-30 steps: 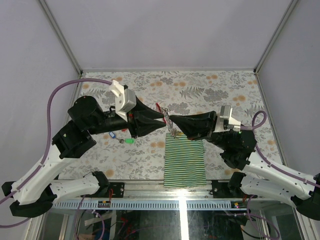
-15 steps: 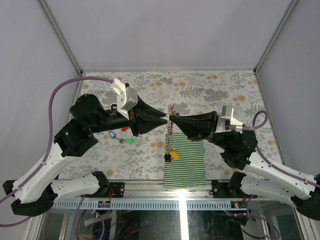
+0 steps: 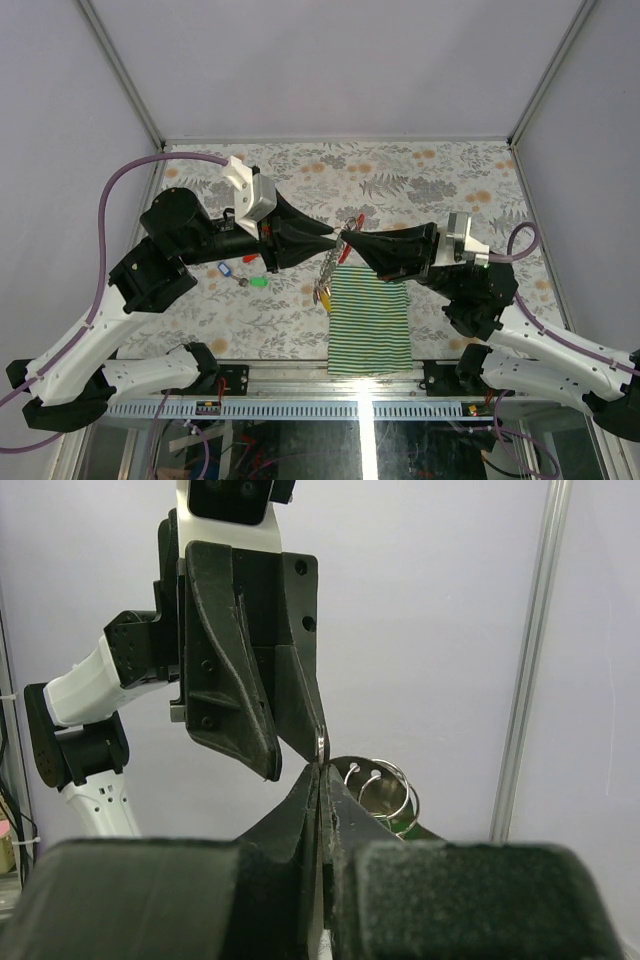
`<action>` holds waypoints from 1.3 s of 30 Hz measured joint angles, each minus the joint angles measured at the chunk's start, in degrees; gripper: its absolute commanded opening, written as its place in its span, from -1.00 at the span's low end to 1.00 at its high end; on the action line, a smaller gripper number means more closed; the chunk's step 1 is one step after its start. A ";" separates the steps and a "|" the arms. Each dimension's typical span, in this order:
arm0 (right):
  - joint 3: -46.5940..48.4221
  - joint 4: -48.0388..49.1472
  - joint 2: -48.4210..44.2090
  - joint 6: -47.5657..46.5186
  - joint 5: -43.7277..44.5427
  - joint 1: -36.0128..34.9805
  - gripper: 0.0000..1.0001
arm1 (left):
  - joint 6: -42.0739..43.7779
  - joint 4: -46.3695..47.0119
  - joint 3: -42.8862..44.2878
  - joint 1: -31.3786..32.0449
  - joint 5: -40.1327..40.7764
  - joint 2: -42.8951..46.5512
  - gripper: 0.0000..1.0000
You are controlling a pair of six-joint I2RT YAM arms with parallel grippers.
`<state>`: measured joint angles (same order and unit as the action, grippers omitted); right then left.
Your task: Put the keys on the keyring
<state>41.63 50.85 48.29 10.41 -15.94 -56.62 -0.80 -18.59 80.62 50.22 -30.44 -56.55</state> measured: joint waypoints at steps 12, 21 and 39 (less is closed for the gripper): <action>0.00 0.04 -1.11 -0.55 0.39 0.00 -1.00 | 0.00 0.00 0.00 0.00 0.42 0.02 -0.48; 0.00 -0.17 -0.70 -0.42 -0.24 0.00 -1.00 | 0.00 0.07 0.00 0.00 0.39 0.00 -0.55; 0.00 -0.39 0.59 0.22 -1.68 0.00 -1.00 | -0.04 1.05 0.00 -0.02 -2.01 -0.48 -0.93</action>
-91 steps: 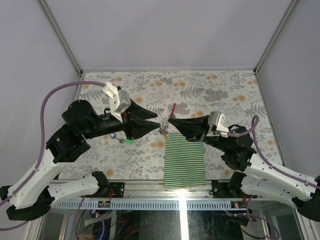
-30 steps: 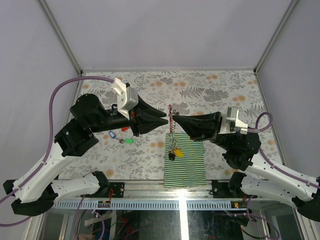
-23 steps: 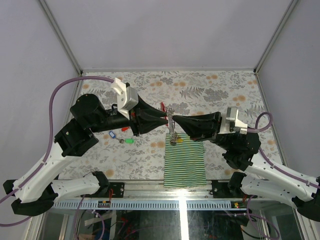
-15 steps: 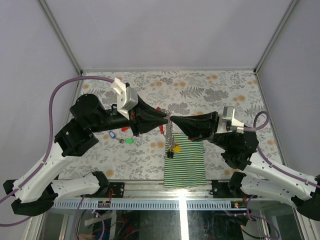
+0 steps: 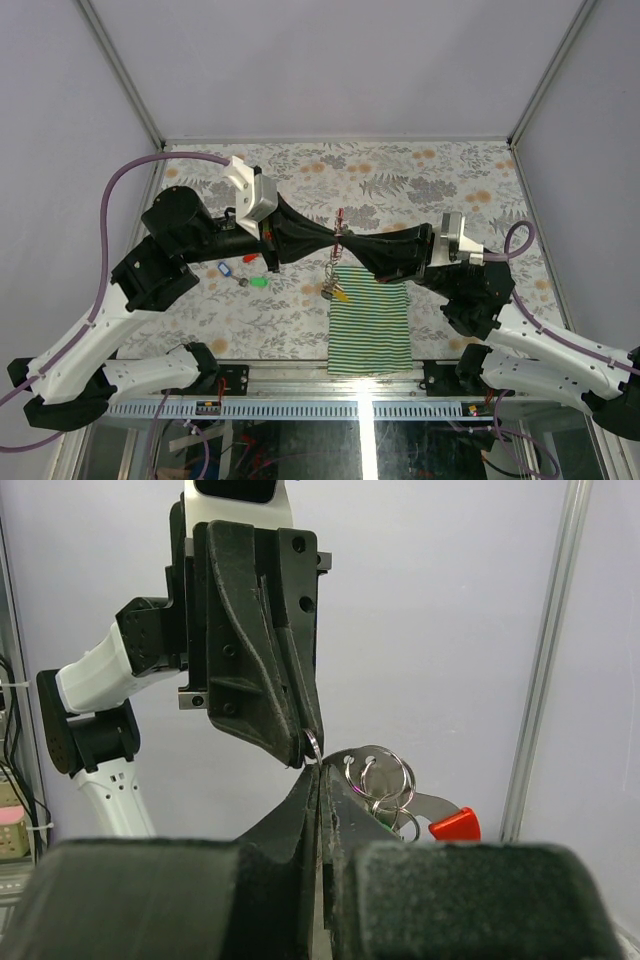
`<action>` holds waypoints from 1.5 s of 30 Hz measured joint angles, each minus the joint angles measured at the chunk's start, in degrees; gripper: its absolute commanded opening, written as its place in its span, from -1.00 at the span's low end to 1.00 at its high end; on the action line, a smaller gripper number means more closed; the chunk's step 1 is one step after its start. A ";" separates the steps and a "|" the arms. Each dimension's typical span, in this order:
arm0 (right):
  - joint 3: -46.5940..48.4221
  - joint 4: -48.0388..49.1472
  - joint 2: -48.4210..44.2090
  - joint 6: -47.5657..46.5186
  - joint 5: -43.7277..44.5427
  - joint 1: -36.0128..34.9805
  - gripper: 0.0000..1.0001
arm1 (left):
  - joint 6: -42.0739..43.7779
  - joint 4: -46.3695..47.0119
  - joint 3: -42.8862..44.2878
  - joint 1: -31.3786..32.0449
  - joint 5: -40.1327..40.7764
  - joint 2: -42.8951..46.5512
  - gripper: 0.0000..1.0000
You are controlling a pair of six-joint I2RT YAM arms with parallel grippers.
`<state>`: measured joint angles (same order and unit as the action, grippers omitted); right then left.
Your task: Put the keys on the keyring
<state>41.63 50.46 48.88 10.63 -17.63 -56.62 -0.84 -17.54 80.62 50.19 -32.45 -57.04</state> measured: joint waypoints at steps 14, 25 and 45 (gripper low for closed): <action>2.60 -6.47 -1.68 -4.46 -2.05 0.00 -0.38 | 0.04 -0.98 0.79 0.02 -2.27 -0.17 -1.00; 11.78 -24.68 -3.54 -15.72 -7.65 0.00 -0.34 | 0.46 -3.37 2.99 0.02 -5.70 -1.92 -1.00; 16.41 -37.35 -2.27 -21.53 -14.01 0.00 -0.67 | 0.92 -5.40 3.78 0.02 -8.35 -2.40 -1.00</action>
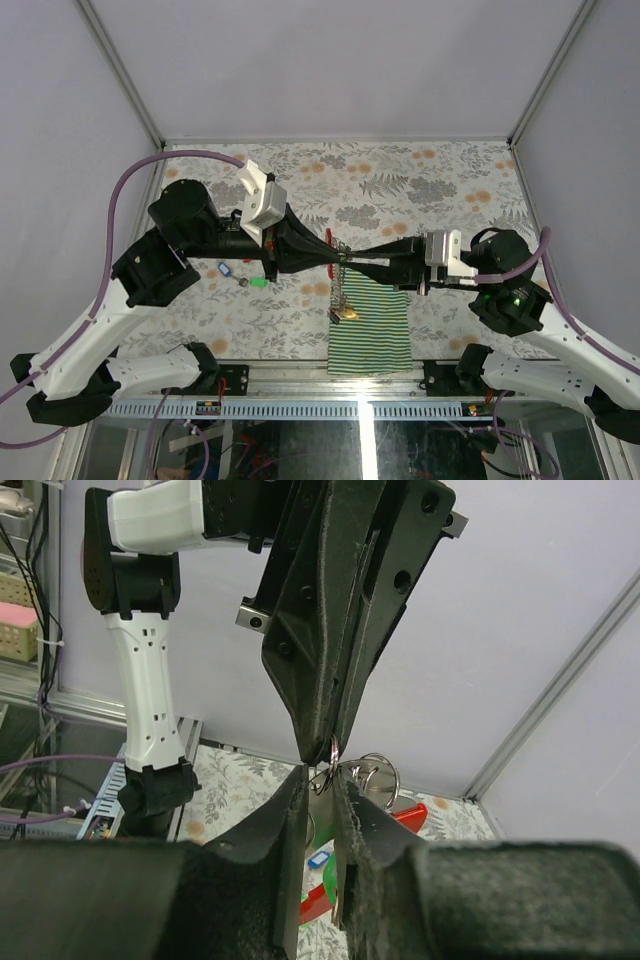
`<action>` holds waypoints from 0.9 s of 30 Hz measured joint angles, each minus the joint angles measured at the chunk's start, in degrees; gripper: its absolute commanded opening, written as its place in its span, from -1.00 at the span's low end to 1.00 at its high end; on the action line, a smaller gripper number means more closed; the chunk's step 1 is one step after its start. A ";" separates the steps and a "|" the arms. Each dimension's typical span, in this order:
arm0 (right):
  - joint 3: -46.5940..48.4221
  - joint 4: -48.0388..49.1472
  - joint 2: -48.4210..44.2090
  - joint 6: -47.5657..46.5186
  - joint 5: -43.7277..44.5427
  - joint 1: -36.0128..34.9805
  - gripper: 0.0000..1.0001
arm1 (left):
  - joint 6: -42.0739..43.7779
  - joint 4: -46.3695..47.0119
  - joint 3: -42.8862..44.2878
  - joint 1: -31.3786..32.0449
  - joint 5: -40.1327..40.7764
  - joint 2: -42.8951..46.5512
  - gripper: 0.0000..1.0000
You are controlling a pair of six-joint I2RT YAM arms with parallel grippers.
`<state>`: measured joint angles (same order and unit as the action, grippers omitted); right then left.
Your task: Put the keys on the keyring
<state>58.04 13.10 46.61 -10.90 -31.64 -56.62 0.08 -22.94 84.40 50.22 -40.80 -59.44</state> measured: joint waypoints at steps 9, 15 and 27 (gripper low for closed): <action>-0.59 3.43 0.87 3.41 -1.29 0.00 -1.00 | 0.35 -0.33 0.02 0.00 -0.61 0.87 -0.95; -0.37 1.25 0.70 -1.36 -0.83 0.00 -1.00 | -0.28 -0.90 -0.09 0.00 1.27 1.25 -0.60; -0.17 -12.46 -3.28 -27.17 0.96 0.00 -1.00 | -5.66 -0.68 -6.19 0.00 12.46 8.92 -0.37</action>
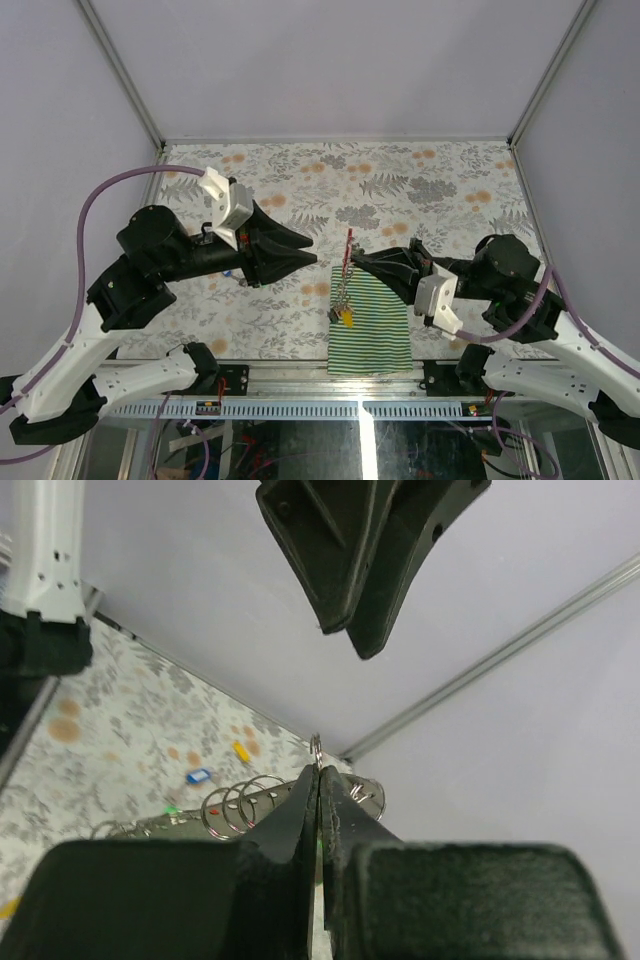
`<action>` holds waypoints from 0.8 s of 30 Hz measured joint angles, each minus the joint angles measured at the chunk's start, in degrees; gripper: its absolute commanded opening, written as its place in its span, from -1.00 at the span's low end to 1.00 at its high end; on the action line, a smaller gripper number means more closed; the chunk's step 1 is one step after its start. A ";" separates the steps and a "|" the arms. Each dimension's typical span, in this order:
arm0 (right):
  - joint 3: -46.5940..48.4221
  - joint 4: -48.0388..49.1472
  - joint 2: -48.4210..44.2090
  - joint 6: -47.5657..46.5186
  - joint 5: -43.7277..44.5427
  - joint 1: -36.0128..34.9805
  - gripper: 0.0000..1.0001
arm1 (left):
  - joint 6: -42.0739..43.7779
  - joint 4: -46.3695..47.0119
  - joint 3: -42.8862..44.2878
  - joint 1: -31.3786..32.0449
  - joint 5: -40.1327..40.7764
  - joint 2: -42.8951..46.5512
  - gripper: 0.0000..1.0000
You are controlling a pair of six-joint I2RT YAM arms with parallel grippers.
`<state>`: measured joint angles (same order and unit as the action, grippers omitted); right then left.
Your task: Put the keys on the keyring
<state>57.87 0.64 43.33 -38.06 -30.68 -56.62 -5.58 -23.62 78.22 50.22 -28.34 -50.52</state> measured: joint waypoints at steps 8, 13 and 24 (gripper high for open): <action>-0.55 -4.55 -2.49 -14.08 1.77 0.00 -1.00 | -3.82 -0.42 -3.26 0.00 3.74 -1.73 -0.26; -0.66 -6.82 -3.02 -19.45 2.95 0.00 -1.00 | -5.09 -0.44 -4.28 0.00 4.31 -2.78 -0.19; -1.11 -7.65 -2.97 -18.88 4.55 0.00 -1.00 | -5.29 -0.15 -4.46 0.00 4.42 -2.71 -0.14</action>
<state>56.75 -7.01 40.36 -56.95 -26.13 -56.62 -10.87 -23.77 73.76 50.22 -23.92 -53.23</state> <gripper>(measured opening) 0.010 0.426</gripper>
